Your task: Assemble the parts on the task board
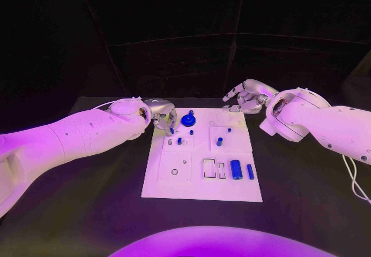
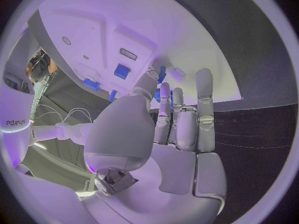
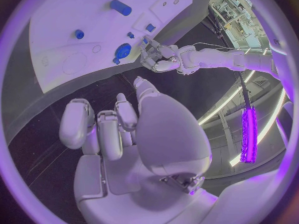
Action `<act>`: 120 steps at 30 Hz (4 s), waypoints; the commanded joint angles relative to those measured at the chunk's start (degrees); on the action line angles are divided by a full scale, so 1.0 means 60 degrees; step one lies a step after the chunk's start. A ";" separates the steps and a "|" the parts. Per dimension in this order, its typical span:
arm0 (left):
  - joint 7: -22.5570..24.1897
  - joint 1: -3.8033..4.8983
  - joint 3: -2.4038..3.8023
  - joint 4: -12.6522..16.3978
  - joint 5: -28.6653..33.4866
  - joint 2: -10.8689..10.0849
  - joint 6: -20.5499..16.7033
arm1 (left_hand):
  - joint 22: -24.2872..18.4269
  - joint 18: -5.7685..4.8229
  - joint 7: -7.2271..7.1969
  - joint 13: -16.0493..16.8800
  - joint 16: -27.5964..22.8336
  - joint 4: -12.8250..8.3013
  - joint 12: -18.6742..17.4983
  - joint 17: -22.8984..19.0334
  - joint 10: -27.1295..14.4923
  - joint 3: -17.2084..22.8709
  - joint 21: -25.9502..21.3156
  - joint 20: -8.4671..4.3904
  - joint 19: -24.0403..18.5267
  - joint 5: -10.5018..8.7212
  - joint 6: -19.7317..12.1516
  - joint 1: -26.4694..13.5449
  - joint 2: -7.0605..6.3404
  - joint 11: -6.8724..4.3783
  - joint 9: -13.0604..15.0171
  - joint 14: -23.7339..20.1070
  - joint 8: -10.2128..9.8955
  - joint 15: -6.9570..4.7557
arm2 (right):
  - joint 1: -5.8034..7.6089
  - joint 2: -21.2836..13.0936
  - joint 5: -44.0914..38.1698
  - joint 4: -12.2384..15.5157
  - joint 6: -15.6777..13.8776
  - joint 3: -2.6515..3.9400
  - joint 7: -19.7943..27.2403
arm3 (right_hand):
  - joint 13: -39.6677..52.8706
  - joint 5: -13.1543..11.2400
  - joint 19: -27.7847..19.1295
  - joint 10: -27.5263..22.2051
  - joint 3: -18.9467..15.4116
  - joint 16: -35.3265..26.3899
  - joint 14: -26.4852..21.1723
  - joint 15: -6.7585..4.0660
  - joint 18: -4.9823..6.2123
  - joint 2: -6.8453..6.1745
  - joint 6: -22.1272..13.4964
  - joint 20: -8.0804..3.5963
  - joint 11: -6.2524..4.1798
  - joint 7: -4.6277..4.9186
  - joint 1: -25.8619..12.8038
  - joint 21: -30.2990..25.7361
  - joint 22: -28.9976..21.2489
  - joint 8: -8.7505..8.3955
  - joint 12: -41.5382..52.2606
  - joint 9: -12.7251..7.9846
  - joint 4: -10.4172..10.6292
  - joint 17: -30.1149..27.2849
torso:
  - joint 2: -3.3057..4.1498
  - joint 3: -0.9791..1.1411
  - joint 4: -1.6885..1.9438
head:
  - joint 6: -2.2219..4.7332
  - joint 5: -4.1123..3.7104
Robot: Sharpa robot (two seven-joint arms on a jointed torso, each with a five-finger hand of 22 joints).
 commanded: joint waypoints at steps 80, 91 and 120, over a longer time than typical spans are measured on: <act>-0.0135 -0.0008 -0.0020 0.0303 0.0430 -0.0302 0.0114 | 0.0211 0.0043 0.0240 -0.0417 0.0043 0.0033 -0.0199 0.0147 0.0116 0.0629 -0.0150 0.0010 0.0091 0.0067 0.0137 0.1053 0.0671 -0.0018 -0.0792 0.0051 -0.1301 -0.0019 | 0.0017 -0.0017 -0.0071 -0.0050 0.0098 0.0006 0.0006 | 0.0017 0.0032 -0.0067 -0.0004 -0.0054 -0.0058 0.0675 -0.0060 0.0021 0.0073 0.0091 -0.0037 -0.0046 -0.0015 -0.0030 -0.0055 -0.0022 0.0059 0.0066 0.0004 -0.0018 0.1024 | 0.0004 -0.0003 0.0006 | -0.0035 -0.0011; -0.0155 -0.0006 -0.0019 0.0308 0.0431 -0.0305 0.0036 | 0.0340 0.0034 0.0287 -0.0579 0.0048 -0.0217 -0.0401 0.0172 0.0283 0.1063 -0.0090 -0.0010 0.0097 0.0071 0.0284 0.1069 0.0828 -0.0028 -0.0924 0.0074 -0.1432 -0.0035 | 0.0017 -0.0008 -0.0071 -0.0058 0.0111 0.0006 0.0006 | 0.0017 0.0032 -0.0067 -0.0004 -0.0054 -0.0058 0.0675 -0.0060 0.0021 0.0073 0.0091 -0.0037 -0.0046 -0.0015 -0.0030 -0.0055 -0.0022 0.0059 0.0066 0.0004 -0.0018 0.1024 | 0.0000 -0.0005 -0.0003 | -0.0056 -0.0008; -0.0170 -0.0001 -0.0018 0.0292 0.0487 -0.0330 0.0042 | 0.0499 0.0027 0.0336 -0.0716 0.0046 -0.0557 -0.0564 0.0151 0.0442 0.1532 -0.0006 -0.0035 0.0088 0.0068 0.0390 0.1041 0.0814 -0.0042 -0.1035 0.0074 -0.1558 -0.0053 | 0.0017 0.0003 -0.0071 -0.0072 0.0119 0.0005 0.0008 | 0.0017 0.0032 -0.0067 -0.0004 -0.0054 -0.0058 0.0675 -0.0060 0.0021 0.0073 0.0091 -0.0037 -0.0046 -0.0015 -0.0030 -0.0055 -0.0022 0.0059 0.0066 0.0004 -0.0018 0.1024 | 0.0001 -0.0004 0.0000 | -0.0073 -0.0023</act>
